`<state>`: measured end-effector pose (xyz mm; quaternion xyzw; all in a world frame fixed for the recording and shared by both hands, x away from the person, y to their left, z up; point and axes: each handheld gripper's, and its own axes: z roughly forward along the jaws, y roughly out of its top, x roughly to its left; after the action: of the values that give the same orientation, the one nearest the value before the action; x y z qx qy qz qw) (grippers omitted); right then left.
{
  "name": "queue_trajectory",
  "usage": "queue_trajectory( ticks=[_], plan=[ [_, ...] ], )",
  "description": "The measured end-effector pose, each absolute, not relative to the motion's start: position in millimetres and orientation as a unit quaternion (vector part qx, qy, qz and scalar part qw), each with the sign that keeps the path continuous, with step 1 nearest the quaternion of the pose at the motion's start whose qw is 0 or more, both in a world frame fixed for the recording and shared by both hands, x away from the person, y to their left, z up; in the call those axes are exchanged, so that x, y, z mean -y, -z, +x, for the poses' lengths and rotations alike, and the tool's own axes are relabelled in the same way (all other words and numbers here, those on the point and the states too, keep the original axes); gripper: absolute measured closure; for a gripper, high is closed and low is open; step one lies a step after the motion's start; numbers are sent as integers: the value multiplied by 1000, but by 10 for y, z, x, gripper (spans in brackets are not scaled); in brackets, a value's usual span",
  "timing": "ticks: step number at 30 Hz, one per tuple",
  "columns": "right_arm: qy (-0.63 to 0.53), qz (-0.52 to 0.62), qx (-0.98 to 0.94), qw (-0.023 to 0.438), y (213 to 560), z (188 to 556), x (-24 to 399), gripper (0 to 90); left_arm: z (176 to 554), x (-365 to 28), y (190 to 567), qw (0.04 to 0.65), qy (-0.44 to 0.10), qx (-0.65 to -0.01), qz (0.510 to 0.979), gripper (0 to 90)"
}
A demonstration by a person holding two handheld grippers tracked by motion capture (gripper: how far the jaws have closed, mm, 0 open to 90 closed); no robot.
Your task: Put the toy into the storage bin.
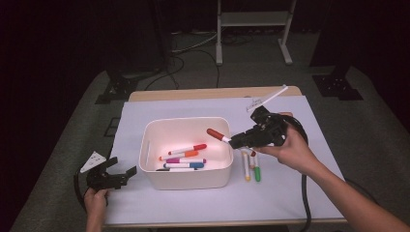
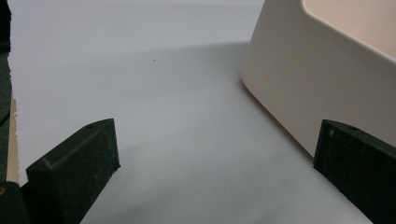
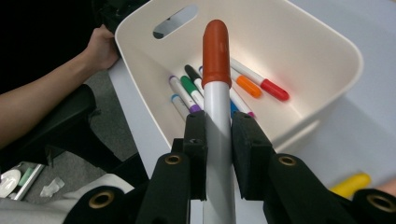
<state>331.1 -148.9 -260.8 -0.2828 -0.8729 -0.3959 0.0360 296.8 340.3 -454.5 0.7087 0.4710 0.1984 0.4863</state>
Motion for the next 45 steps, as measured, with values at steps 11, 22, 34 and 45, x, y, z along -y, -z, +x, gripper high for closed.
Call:
queue_trajectory(
  ticks=[11,22,34,45],
  plan=[
    [389,-244,886,64,2612,3366,1069,761,2967,-3405,4543,486,-198,-471,709,0],
    [381,-223,893,89,2687,3431,774,761,2967,-3406,4543,486,-197,-471,709,0],
    [371,-201,900,108,2791,3510,521,761,2968,-3406,4543,487,-197,-471,709,0],
    [356,-185,908,118,2920,3578,307,761,2969,-3407,4544,488,-196,-471,708,0]
  ],
)
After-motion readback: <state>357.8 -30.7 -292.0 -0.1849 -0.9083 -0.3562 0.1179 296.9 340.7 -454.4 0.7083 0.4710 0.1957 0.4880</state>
